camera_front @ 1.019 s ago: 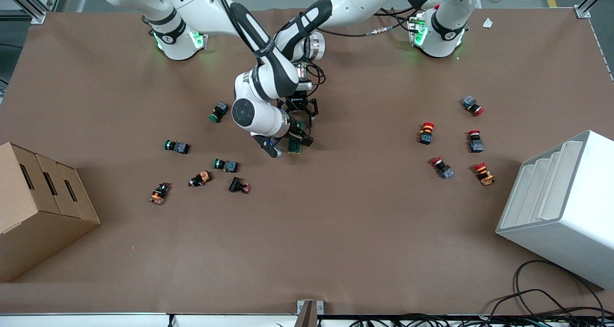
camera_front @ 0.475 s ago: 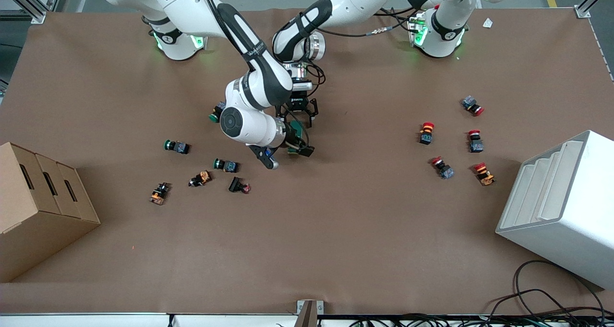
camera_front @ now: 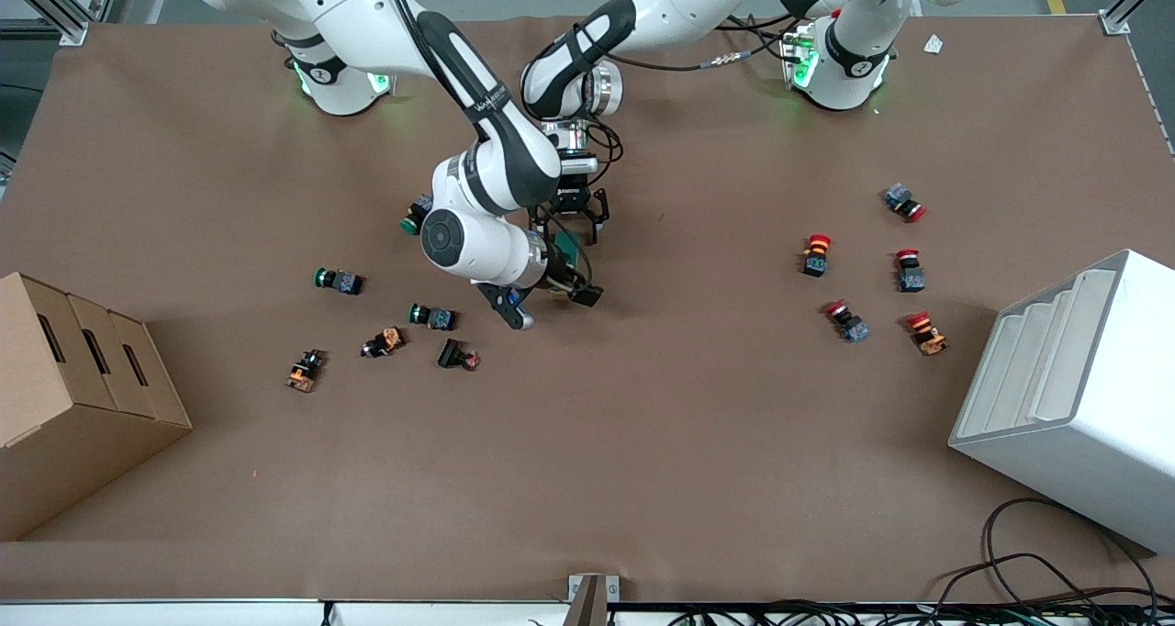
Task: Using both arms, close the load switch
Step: 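Flip the white lever over with the right gripper toward the closed position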
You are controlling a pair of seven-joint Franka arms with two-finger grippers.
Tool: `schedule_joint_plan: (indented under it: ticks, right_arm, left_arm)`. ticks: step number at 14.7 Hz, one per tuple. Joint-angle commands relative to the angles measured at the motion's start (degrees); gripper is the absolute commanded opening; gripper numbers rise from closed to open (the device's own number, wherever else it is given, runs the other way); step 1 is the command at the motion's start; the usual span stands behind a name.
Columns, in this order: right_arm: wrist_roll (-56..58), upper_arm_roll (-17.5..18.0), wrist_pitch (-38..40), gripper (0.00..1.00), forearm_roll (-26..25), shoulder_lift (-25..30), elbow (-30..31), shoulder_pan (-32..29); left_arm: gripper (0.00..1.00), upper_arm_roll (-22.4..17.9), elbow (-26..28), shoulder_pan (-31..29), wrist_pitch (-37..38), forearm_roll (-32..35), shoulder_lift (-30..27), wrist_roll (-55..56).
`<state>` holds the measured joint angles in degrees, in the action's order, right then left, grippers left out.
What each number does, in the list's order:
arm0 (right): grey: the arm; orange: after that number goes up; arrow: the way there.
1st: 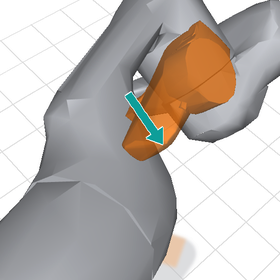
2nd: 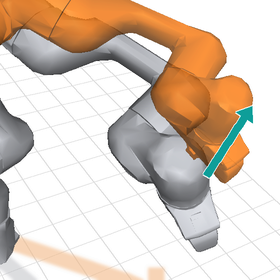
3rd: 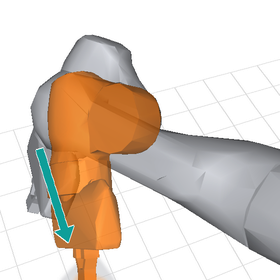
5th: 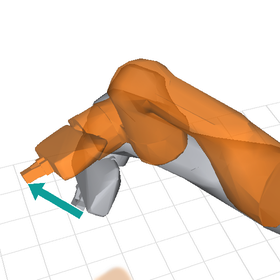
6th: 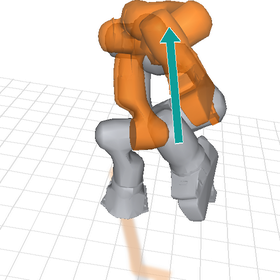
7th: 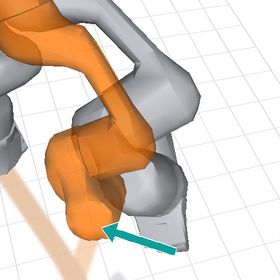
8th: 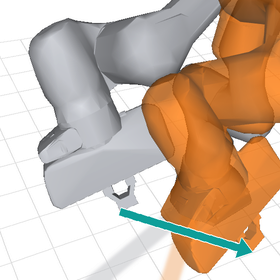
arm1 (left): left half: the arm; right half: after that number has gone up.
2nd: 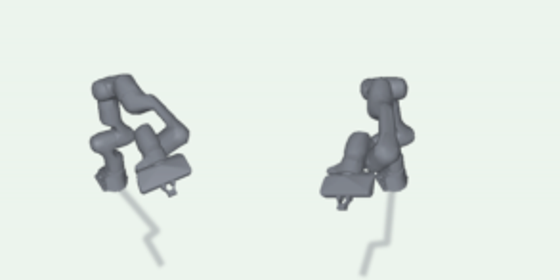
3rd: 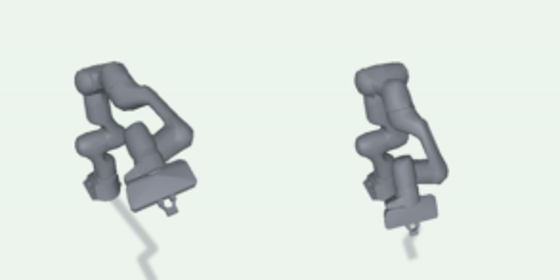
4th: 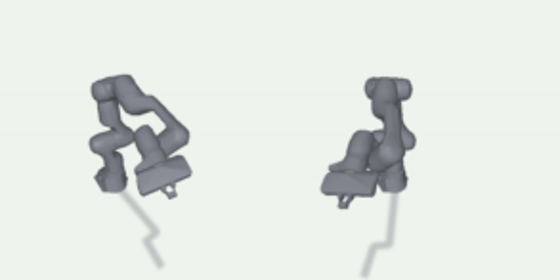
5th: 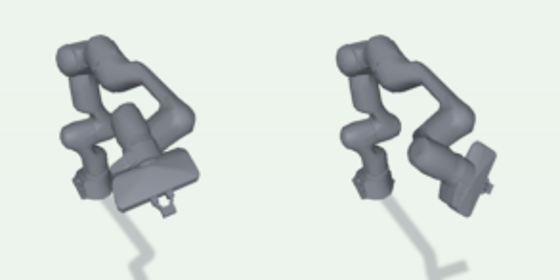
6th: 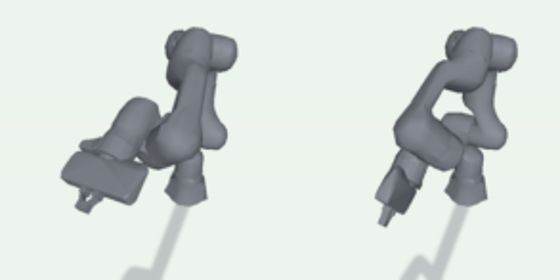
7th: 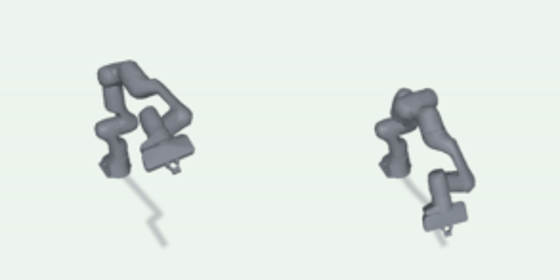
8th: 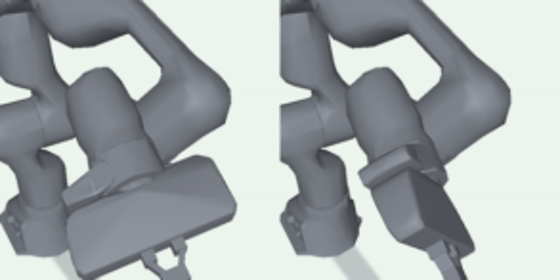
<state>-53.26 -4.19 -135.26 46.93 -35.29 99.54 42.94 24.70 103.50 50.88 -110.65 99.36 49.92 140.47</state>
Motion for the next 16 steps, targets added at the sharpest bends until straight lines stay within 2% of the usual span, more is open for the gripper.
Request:
schedule_joint_plan:
  ticks: [1,4,10,16]
  right_arm:
    - [0.6,0.4,0.0,1.00,-2.2,-1.0,-1.5,-2.2]
    - [0.8,0.5,0.1,1.00,-4.0,-2.2,-2.6,-3.2]
    - [0.3,0.5,-0.1,1.00,-4.1,-7.2,-7.7,-3.0]
    - [0.1,0.4,-0.7,1.00,-5.4,-8.5,-7.8,-2.1]
  left_arm:
    - [1.00,-0.8,-0.5,-0.2,-0.7,0.7,2.2,0.3]
    - [1.00,-0.8,-0.5,-0.2,-0.7,0.7,2.2,0.3]
    - [1.00,-0.8,-0.4,-0.2,-0.7,0.7,2.2,0.3]
    - [0.99,-0.8,-0.3,-0.3,-0.7,0.7,2.1,0.2]
